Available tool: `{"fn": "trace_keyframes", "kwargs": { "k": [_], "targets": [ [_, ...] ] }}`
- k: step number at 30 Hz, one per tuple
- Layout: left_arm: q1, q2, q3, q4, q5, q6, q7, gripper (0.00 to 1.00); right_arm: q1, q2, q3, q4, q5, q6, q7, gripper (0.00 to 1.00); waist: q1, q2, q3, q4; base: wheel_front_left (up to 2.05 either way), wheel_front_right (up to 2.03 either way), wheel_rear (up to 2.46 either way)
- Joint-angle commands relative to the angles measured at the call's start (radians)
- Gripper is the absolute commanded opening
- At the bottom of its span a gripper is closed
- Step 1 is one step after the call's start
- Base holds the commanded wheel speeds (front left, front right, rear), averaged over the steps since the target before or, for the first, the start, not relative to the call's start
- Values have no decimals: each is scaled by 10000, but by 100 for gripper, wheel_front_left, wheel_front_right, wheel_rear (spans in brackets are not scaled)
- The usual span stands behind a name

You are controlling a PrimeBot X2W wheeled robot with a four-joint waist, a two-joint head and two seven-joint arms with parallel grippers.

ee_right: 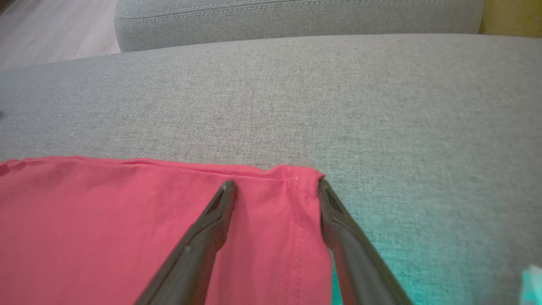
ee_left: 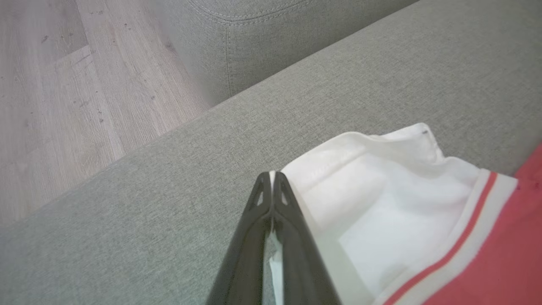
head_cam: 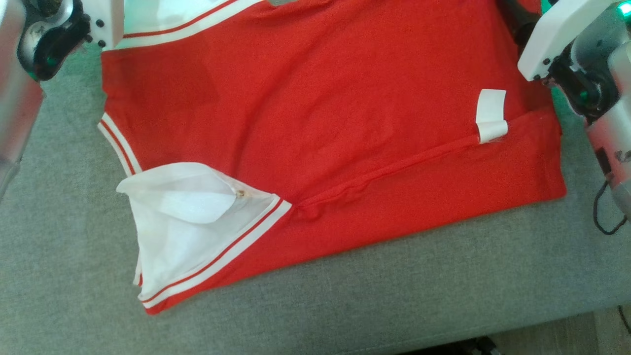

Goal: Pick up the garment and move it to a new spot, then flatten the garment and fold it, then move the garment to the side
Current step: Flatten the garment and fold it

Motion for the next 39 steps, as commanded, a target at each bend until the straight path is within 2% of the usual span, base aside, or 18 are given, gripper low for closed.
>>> {"fn": "trace_keyframes", "kwargs": {
  "k": [1,3,4,5,9,11,12,18,24,32,39],
  "targets": [
    [-620,447,309,-215,-55,18,-110,0,-176,-59,82,-129,121,-7,-124,90,0,0,6,35,0,0,0],
    [-640,440,275,-197,-70,17,-150,0,-246,-88,173,-28,194,-7,-177,79,0,0,18,76,0,0,0],
    [-645,440,256,-187,-75,17,-171,0,-278,-100,217,23,225,-7,-211,69,0,0,22,94,0,0,0],
    [-644,443,236,-177,-81,17,-193,0,-306,-111,263,76,250,-7,-250,53,0,0,21,110,0,0,0],
    [-644,458,148,-145,-97,17,-302,0,-399,-150,437,301,320,-7,-390,29,0,0,10,173,0,0,0],
    [-638,469,97,-128,-84,17,-388,0,-434,-160,507,389,383,-7,-470,7,0,0,-11,197,0,0,0],
    [-644,480,35,-171,-40,16,-482,0,-465,-177,537,426,397,-7,-532,0,0,0,-24,206,0,0,0],
    [-980,783,-355,-425,696,16,-2482,0,-727,-310,442,787,516,-7,-1376,0,0,0,-210,257,0,0,0],
    [-1303,548,-312,-27,895,16,-4400,0,-676,-550,151,1068,849,-7,-2150,0,0,0,-605,465,0,0,0],
    [-660,452,-303,-172,414,49,-5167,0,209,-1007,56,939,1472,-7,-2723,0,0,0,-1181,843,0,0,0],
    [1023,808,-419,-1638,91,444,-5448,0,1327,-1612,-21,410,1994,-7,-3284,0,0,0,-1691,1325,0,0,0]
  ]
}}
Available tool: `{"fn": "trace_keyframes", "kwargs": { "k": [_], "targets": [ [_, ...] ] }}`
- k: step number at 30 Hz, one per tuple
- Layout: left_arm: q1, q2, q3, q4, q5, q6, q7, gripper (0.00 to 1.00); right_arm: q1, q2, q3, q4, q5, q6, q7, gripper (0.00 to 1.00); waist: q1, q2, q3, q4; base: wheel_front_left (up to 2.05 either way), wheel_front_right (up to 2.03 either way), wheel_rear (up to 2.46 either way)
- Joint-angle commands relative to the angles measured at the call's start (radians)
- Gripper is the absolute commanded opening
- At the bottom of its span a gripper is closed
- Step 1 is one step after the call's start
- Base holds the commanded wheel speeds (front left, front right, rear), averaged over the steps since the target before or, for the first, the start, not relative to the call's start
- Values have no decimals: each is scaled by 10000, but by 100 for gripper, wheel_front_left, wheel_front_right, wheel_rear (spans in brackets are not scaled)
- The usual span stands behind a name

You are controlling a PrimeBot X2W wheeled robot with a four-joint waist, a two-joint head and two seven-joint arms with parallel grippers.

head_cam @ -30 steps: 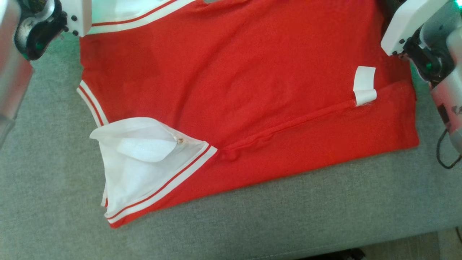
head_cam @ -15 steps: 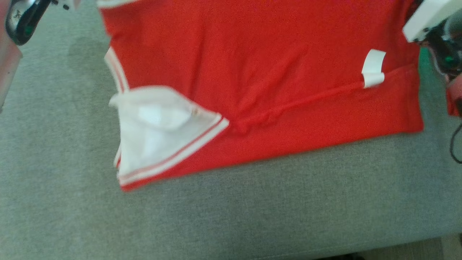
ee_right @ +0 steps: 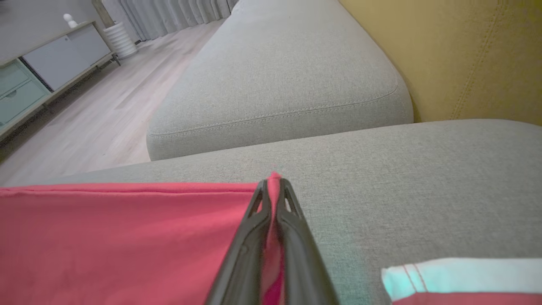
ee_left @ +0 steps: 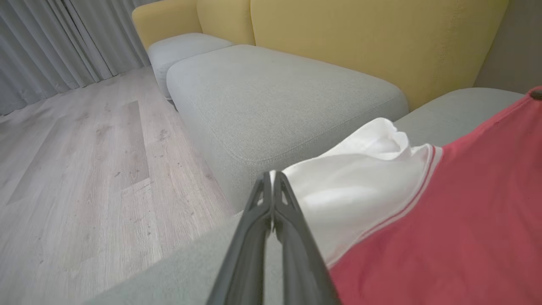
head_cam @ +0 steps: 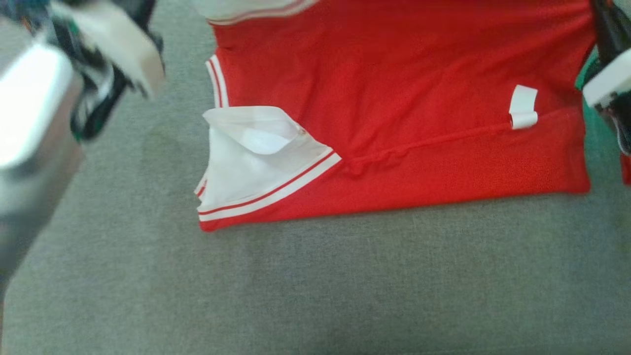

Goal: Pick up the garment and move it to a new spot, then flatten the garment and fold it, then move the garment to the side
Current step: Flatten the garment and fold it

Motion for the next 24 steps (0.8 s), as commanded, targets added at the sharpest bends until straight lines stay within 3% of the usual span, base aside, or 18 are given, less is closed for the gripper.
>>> {"fn": "trace_keyframes", "kwargs": {
  "k": [1,7,15,24],
  "targets": [
    [-248,631,395,-346,-53,118,-65,0,256,-270,-25,-293,89,-9,-126,0,1,0,-187,140,0,0,0],
    [1766,1566,541,-2518,-479,1173,-216,0,1319,-586,-31,-805,271,-9,-501,0,1,0,-586,309,0,0,0],
    [4587,2303,441,-4955,-1009,2642,-612,0,2957,-815,-220,-1462,473,-9,-860,0,1,0,-965,421,0,0,0],
    [6203,2410,237,-5755,-1474,3274,-951,0,4545,-862,-767,-2154,412,-9,-988,0,1,0,-1163,411,0,0,0]
  ]
}}
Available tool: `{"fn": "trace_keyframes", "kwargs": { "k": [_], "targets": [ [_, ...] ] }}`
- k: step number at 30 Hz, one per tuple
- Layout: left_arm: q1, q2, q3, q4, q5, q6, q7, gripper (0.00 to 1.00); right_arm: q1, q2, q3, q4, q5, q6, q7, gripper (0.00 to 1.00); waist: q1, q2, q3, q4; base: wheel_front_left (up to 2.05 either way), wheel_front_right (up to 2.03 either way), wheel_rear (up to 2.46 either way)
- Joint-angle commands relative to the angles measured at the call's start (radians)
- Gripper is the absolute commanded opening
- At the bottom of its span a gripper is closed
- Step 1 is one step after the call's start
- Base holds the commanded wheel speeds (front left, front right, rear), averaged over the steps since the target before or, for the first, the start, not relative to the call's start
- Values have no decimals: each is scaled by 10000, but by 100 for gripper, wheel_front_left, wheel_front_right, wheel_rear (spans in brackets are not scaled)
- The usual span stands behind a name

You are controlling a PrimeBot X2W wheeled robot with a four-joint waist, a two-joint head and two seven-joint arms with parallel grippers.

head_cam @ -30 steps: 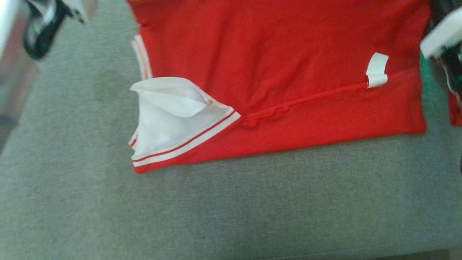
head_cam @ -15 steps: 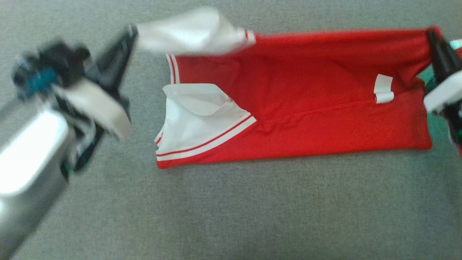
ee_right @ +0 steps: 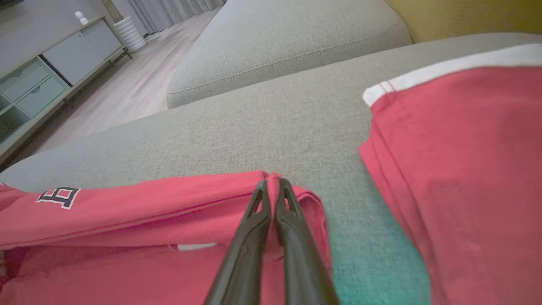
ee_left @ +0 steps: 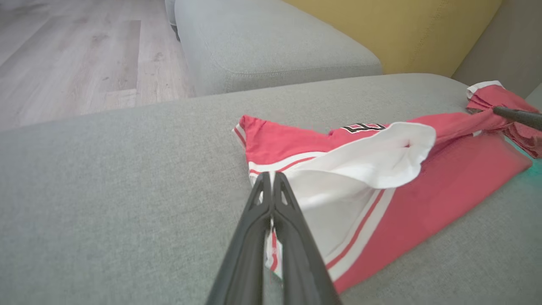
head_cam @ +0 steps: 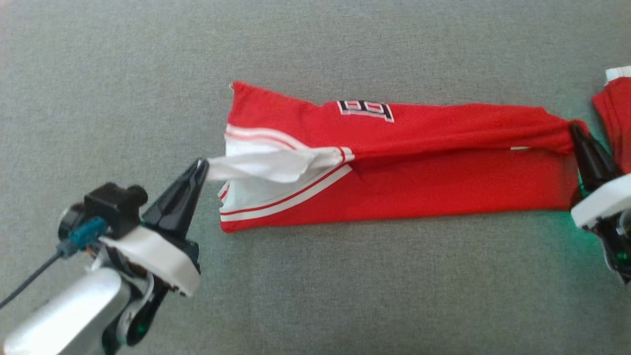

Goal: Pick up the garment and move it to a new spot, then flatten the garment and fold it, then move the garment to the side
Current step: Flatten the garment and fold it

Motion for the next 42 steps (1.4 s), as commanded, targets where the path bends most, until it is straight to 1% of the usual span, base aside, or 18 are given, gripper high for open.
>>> {"fn": "trace_keyframes", "kwargs": {
  "k": [1,2,3,4,5,7,8,10,14,17,20,25,30,34,37,39,41,42],
  "targets": [
    [-39,413,403,-229,-148,93,-128,0,299,-315,-153,-227,-83,-9,-32,55,1,-1,-21,-26,0,0,0],
    [66,351,370,-188,-227,104,-130,0,373,-283,-222,-243,-132,-9,-1,100,1,-1,-36,-40,0,0,0],
    [161,285,326,-136,-291,111,-127,33,426,-242,-317,-231,-193,-9,9,100,1,-1,-60,-55,0,0,0],
    [244,210,295,-76,-331,131,-158,86,486,-189,-389,-235,-265,-9,20,100,1,-1,-103,-72,0,0,0],
    [335,119,288,3,-373,184,-228,100,565,-121,-466,-255,-311,-9,34,100,1,-1,-160,-90,0,0,0],
    [534,-92,295,186,-361,313,-544,100,798,16,-666,-313,-352,-9,35,100,1,-1,-331,-121,0,0,0],
    [534,-92,295,186,-361,313,-544,100,798,16,-666,-313,-352,-9,35,100,1,-1,-331,-121,0,0,0],
    [803,-336,336,377,-356,501,-965,100,1127,146,-882,-423,-381,-9,8,100,1,-1,-551,-160,0,0,0],
    [1412,-961,632,739,-91,1190,-1949,100,1946,508,-1528,-612,-465,-9,-200,100,1,-1,-1079,-186,0,0,0],
    [1983,-1493,945,944,384,1691,-2201,100,2609,915,-1949,-717,-624,-9,-144,100,1,-1,-1518,-161,0,0,0],
    [2570,-2092,1316,902,1162,2001,-2238,100,3145,1325,-2404,-703,-848,-9,11,100,1,-1,-1874,-24,0,0,0],
    [3495,-3013,1767,688,2666,2070,-2243,100,3452,1846,-3558,-588,-1301,-9,244,100,1,-1,-2191,482,0,0,0],
    [4026,-3701,2068,455,3934,2006,-2245,100,2994,2325,-4806,-101,-2041,-9,677,100,1,-1,-2196,1121,0,0,0],
    [4255,-4145,2244,317,4712,1895,-2245,100,2360,2639,-5684,820,-2853,-9,1192,100,1,-1,-2064,1559,0,0,0],
    [4362,-4410,2337,310,5179,1749,-2245,100,1950,2731,-6279,1835,-3652,-9,1495,100,1,-1,-1968,1803,0,0,0],
    [4404,-4574,2416,356,5420,1659,-2246,100,1773,2869,-6575,2466,-4134,-9,1744,100,1,-1,-1921,1934,0,0,0],
    [4468,-4710,2526,388,5603,1574,-2246,100,1632,3156,-6724,2814,-4301,-9,2090,100,1,-1,-1901,1991,0,0,0],
    [4510,-4770,2587,405,5673,1530,-2246,100,1590,3305,-6736,2856,-4312,-9,2231,53,1,-1,-1899,2005,0,0,0]
  ]
}}
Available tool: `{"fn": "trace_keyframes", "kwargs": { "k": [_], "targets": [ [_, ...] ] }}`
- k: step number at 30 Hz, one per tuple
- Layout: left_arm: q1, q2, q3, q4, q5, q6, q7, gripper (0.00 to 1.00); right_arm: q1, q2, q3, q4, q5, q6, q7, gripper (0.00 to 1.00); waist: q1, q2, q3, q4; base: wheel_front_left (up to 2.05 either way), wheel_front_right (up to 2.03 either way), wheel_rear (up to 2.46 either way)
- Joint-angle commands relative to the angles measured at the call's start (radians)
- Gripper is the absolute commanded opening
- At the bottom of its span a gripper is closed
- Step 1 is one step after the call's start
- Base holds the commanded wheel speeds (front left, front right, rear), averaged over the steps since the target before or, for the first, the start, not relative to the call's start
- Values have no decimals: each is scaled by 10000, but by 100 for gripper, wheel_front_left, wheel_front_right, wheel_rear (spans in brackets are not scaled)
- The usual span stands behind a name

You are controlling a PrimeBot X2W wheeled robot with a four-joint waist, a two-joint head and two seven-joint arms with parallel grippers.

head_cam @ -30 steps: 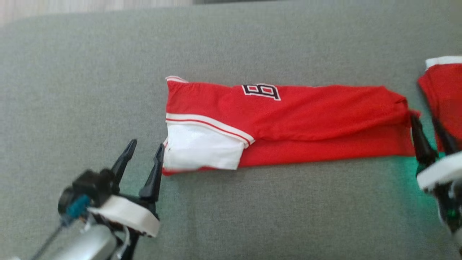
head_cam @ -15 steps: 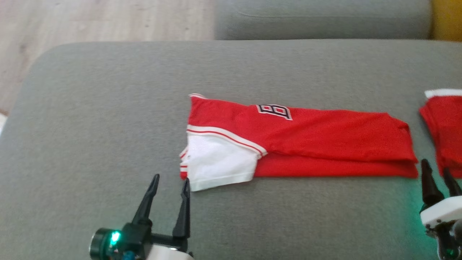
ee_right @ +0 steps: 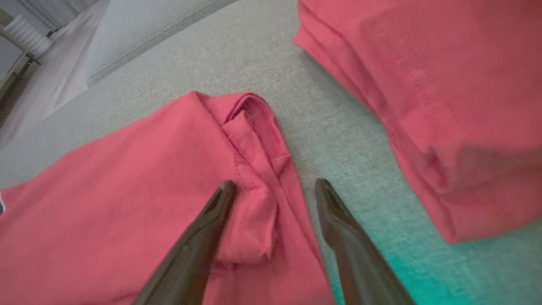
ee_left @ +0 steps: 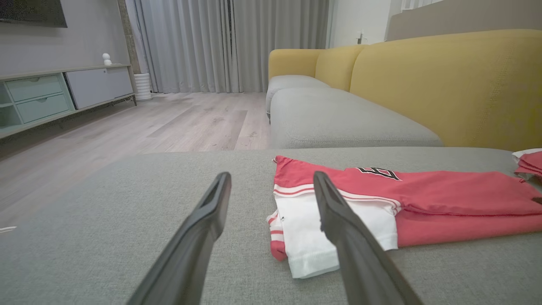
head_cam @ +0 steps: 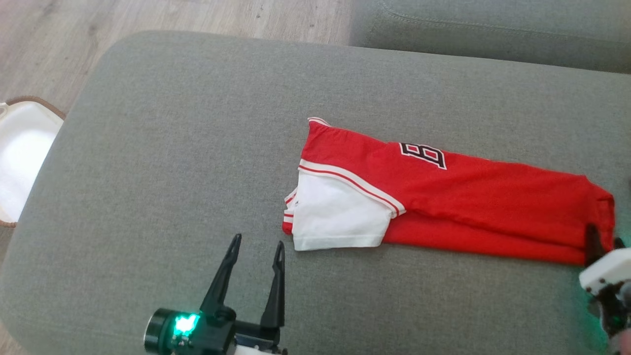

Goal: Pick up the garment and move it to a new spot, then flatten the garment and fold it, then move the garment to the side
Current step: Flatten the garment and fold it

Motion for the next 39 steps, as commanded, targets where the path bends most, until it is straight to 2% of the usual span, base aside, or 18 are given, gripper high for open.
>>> {"fn": "trace_keyframes", "kwargs": {
  "k": [1,5,10,14,17,22,27,32,39],
  "targets": [
    [-92,-103,475,-231,165,-120,-94,100,-97,302,390,-181,-26,-7,287,0,0,-1,0,5,0,0,0],
    [87,-246,760,-140,352,-306,-95,100,35,211,166,-659,-115,-7,-84,0,0,-1,-97,-117,0,0,0],
    [211,-345,988,-73,494,-518,-95,100,143,-235,-257,-1246,-183,-7,-155,0,0,-1,-197,-284,0,0,0],
    [351,-444,1203,13,589,-705,-95,100,230,-729,-692,-2017,-71,-7,152,0,0,-1,-304,-440,0,0,0],
    [435,-513,1331,97,652,-849,-95,100,194,-733,-677,-2967,164,-7,454,0,0,-1,-382,-508,0,0,0],
    [528,-603,1478,221,756,-1070,-95,100,59,292,110,-5196,512,-7,1194,0,0,-1,-503,-524,0,0,0],
    [523,-697,1544,358,853,-1292,-95,100,58,1610,1557,-6793,666,-7,2060,0,0,-1,-517,-340,0,0,0],
    [449,-855,1518,540,941,-1534,-95,100,-47,2146,2767,-6806,850,-7,2397,0,0,-1,-499,162,0,0,0],
    [479,-990,1622,734,973,-1769,-95,100,-220,2226,4588,-5853,1535,-7,2144,0,0,-1,-549,799,0,0,0]
  ]
}}
